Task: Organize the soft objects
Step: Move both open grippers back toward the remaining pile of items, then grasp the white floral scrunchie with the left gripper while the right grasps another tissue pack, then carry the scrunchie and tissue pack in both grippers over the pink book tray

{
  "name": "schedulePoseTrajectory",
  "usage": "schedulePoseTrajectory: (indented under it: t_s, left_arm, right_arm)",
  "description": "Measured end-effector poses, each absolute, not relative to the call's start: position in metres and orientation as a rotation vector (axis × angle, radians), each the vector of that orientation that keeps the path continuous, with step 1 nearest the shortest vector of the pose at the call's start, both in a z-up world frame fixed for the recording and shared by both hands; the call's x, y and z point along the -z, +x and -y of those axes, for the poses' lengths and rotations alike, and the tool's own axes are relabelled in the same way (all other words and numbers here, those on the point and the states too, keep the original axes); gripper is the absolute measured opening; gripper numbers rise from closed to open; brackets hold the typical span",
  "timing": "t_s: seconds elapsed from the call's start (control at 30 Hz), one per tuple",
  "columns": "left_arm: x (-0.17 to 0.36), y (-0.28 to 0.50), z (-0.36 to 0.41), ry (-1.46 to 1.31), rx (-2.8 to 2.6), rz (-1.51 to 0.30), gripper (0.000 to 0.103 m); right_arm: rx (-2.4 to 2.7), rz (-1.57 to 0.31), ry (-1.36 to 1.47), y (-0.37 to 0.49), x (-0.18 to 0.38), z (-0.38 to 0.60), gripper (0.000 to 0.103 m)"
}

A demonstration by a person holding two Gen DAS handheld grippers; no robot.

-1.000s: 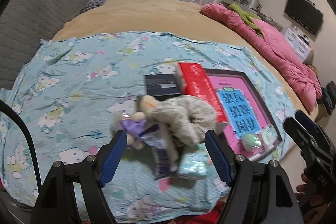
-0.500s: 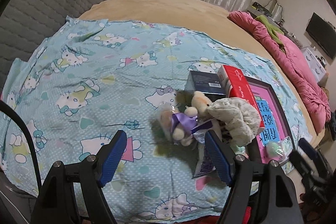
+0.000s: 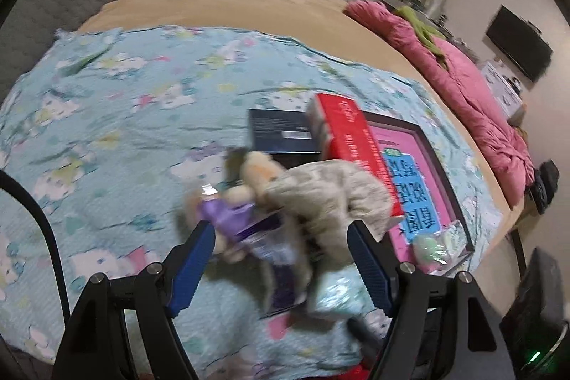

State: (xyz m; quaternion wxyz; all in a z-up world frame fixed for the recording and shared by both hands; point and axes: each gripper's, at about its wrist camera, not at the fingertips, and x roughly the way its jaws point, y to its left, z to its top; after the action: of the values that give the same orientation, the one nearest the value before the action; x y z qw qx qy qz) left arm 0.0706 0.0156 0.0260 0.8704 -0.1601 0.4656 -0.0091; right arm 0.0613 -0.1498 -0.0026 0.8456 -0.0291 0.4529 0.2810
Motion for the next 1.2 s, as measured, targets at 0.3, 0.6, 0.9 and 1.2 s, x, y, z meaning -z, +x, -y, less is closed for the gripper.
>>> schedulePoseTrajectory:
  t_s: [0.3, 0.6, 0.9, 1.2]
  left_arm:
    - [-0.014, 0.104, 0.009, -0.291, 0.07, -1.013, 0.074]
    - [-0.004, 0.109, 0.0, -0.32, 0.095, -1.039, 0.029]
    - [-0.003, 0.107, -0.006, -0.358, 0.119, -1.022, 0.012]
    - [-0.02, 0.1, -0.012, -0.373, 0.117, -0.966, 0.01]
  right_arm:
    - [-0.577, -1.013, -0.061, 0.069, 0.027, 0.143, 0.083]
    - [-0.546, -1.04, -0.059, 0.082, 0.047, 0.132, 0.083]
    - [-0.544, -1.053, -0.107, 0.088, 0.06, 0.123, 0.078]
    - [-0.67, -1.066, -0.025, 0.086, 0.051, 0.133, 0.033]
